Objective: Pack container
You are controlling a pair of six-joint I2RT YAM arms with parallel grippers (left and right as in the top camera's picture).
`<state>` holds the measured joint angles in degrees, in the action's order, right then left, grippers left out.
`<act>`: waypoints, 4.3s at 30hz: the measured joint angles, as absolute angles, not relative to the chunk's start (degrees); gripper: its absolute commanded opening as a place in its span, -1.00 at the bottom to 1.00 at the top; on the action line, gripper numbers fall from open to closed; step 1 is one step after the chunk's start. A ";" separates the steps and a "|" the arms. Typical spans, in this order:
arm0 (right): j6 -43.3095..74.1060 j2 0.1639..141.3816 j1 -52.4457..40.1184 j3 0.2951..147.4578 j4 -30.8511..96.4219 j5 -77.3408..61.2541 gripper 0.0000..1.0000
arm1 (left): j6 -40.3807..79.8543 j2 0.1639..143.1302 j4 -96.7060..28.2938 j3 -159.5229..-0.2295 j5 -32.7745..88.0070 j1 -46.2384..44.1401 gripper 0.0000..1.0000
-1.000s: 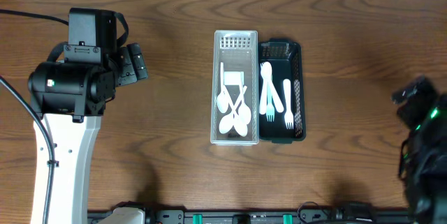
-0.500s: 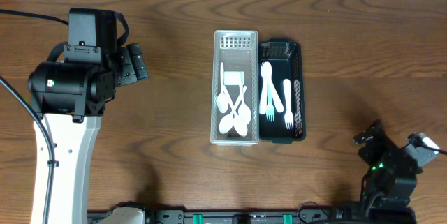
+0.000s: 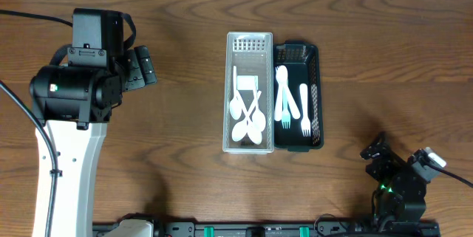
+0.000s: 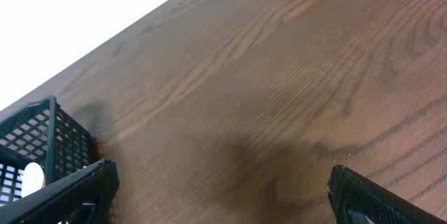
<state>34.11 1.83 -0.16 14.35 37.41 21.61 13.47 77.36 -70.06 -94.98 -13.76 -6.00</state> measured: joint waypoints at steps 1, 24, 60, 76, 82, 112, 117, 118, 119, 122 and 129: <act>34.11 1.54 -0.16 13.78 37.32 21.63 0.99 | 13.47 77.36 -70.06 -94.98 -13.76 -6.00 0.96; 35.40 0.95 -0.16 9.67 35.40 19.49 0.99 | 13.47 77.36 -70.06 -94.98 -13.76 -6.00 0.96; 35.55 0.93 -0.19 9.61 35.31 18.98 0.99 | 15.18 39.55 -48.62 -64.40 -14.09 -2.76 0.96; 35.55 0.93 -0.19 9.61 35.31 19.00 0.98 | 20.10 11.60 -27.20 -21.67 -14.13 -2.28 0.96; 35.55 0.93 -0.19 9.61 35.31 19.00 0.98 | 23.05 6.11 -25.12 -13.23 -14.11 -2.28 0.96; 35.57 0.84 -0.19 9.61 35.33 19.00 0.99 | 24.08 0.58 -22.90 -8.03 -13.96 -2.28 0.96; 35.57 0.84 -0.19 9.61 35.33 19.00 0.98 | 24.08 0.58 -22.90 -8.03 -13.96 -2.28 0.96; 35.55 0.84 -0.19 9.61 35.33 19.00 0.99 | 24.08 0.58 -22.90 -8.03 -13.96 -2.28 0.96; 35.55 0.84 -0.19 9.61 35.33 19.03 0.98 | 24.08 0.58 -22.90 -8.03 -13.96 -2.28 0.96; 35.55 0.84 -0.19 9.61 35.31 19.00 0.98 | 24.08 0.58 -22.90 -8.03 -13.96 -2.28 0.96; 35.55 0.84 -0.19 9.61 35.33 19.00 0.99 | 24.08 0.58 -22.90 -8.03 -13.96 -2.28 0.96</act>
